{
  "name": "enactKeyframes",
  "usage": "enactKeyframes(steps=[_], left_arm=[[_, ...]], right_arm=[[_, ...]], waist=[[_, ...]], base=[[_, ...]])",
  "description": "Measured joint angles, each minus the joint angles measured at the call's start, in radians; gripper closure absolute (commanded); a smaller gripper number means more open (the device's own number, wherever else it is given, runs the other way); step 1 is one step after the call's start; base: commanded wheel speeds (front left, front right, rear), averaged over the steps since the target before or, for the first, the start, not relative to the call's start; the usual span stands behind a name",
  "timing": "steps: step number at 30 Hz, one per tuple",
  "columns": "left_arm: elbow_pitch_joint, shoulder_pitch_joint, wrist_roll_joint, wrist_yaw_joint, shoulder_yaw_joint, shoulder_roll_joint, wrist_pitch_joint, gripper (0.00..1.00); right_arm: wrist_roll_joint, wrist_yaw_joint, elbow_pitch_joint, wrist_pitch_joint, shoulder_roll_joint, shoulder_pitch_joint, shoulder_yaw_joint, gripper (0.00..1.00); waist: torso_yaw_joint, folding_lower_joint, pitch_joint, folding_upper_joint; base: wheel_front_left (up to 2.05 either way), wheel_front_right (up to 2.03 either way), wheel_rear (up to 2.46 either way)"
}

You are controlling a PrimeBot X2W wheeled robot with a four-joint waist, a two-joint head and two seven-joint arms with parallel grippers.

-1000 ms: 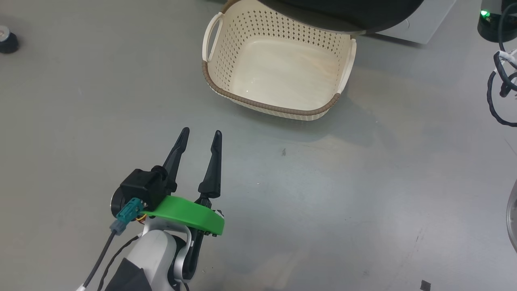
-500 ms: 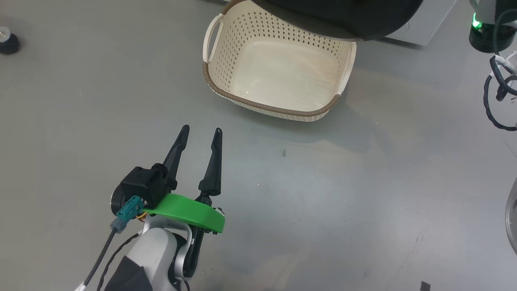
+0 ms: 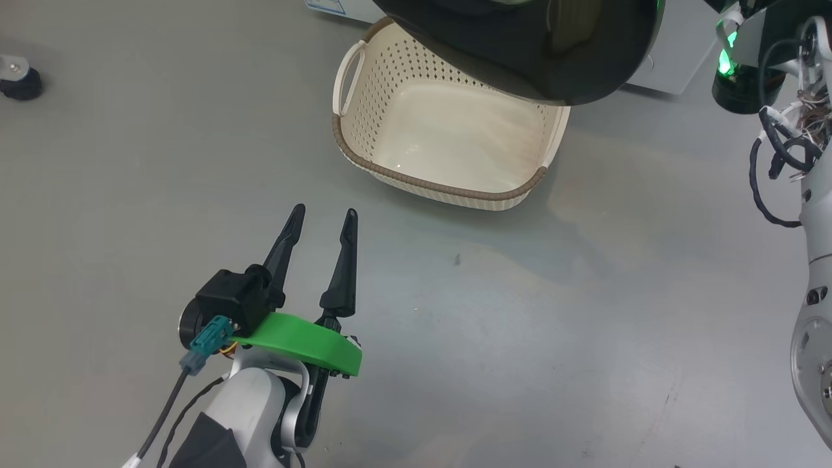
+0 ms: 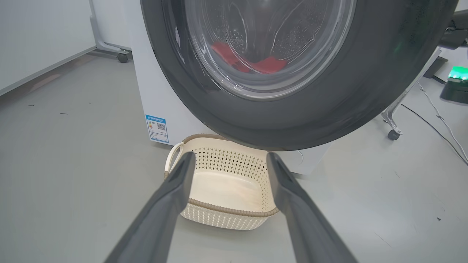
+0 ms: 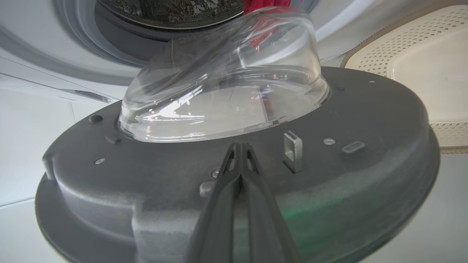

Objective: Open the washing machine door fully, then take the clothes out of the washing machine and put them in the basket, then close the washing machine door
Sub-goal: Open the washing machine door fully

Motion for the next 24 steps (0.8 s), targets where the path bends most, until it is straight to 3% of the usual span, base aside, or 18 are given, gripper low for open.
enactKeyframes(steps=[24], left_arm=[[0.018,0.019,0.005,0.0,0.004,0.0,0.0,0.0]], right_arm=[[0.034,0.0,0.049,0.042,0.05,0.116,0.03,1.0]], waist=[[-0.005,0.0,-0.074,0.0]], base=[[0.0,0.0,0.0]])
